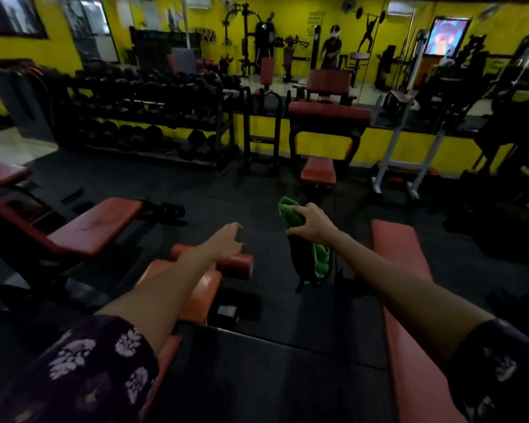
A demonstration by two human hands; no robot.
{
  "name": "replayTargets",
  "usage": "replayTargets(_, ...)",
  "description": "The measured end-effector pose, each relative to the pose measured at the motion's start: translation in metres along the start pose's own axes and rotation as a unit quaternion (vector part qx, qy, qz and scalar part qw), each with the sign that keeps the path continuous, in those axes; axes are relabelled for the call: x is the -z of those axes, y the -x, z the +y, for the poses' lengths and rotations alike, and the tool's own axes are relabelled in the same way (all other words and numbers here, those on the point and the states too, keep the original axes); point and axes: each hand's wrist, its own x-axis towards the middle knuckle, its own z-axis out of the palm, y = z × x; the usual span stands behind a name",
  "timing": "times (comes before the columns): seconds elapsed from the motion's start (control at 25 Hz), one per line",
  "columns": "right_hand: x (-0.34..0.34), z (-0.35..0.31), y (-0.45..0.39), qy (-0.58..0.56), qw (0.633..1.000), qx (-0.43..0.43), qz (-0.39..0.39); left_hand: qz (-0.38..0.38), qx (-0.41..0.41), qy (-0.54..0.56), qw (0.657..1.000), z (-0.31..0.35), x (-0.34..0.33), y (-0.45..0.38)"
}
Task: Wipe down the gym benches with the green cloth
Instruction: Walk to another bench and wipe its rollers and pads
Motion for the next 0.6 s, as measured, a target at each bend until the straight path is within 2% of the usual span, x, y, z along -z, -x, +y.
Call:
replayTargets(0.2,0.031,0.007,-0.117,0.014,1.0,0.003,0.01,0.009,-0.019,0.004,1.0,0.009,0.042,-0.124)
replayTargets(0.6,0.042,0.081,-0.332,0.012,0.999,0.025,-0.017,-0.003,0.006,-0.013,1.0,0.012,0.05,-0.336)
